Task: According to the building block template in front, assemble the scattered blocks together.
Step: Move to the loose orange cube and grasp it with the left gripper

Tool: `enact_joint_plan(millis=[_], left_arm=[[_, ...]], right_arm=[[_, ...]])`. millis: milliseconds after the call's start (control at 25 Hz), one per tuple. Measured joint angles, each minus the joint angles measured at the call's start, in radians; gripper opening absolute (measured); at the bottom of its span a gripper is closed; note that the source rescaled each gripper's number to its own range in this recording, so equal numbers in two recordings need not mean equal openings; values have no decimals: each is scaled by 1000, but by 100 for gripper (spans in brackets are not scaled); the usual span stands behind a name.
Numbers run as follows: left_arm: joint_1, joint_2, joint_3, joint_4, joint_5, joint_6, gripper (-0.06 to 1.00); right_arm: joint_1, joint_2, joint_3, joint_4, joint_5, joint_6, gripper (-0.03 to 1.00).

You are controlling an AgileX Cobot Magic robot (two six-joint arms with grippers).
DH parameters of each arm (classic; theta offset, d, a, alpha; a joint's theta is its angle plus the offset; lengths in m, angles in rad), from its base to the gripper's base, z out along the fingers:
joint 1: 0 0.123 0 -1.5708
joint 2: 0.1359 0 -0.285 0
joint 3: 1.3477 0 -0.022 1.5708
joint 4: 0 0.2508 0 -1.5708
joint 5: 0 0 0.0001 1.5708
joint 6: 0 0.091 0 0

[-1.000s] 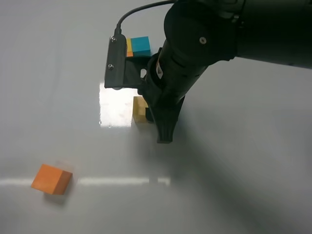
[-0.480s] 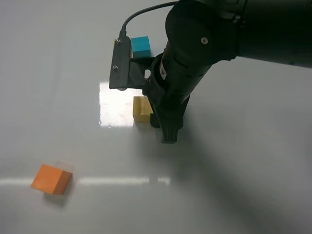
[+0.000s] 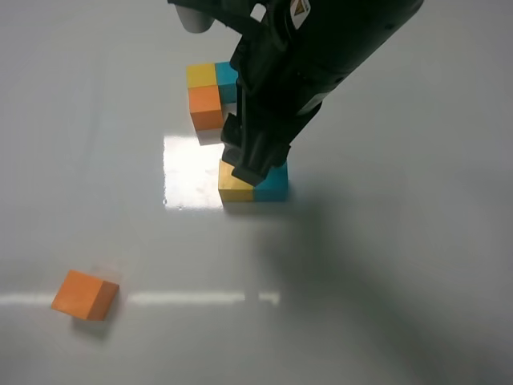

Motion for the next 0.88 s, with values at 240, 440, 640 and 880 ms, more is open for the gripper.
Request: enact_joint_plan(millis=[240,440,640,880], left_arm=[[0,0,0,0,0,0,71],[0,0,0,0,0,-1,71],[0,0,0,0,0,-1,71],[0,0,0,0,-1,-1,71]], right_arm=[[-295,-19,-1,180,108,93,55],[-668,-85,-1,305,176,140,55],[-844,-238,73,300,188,176,49],[-852,-529,417,264,72,264,41]])
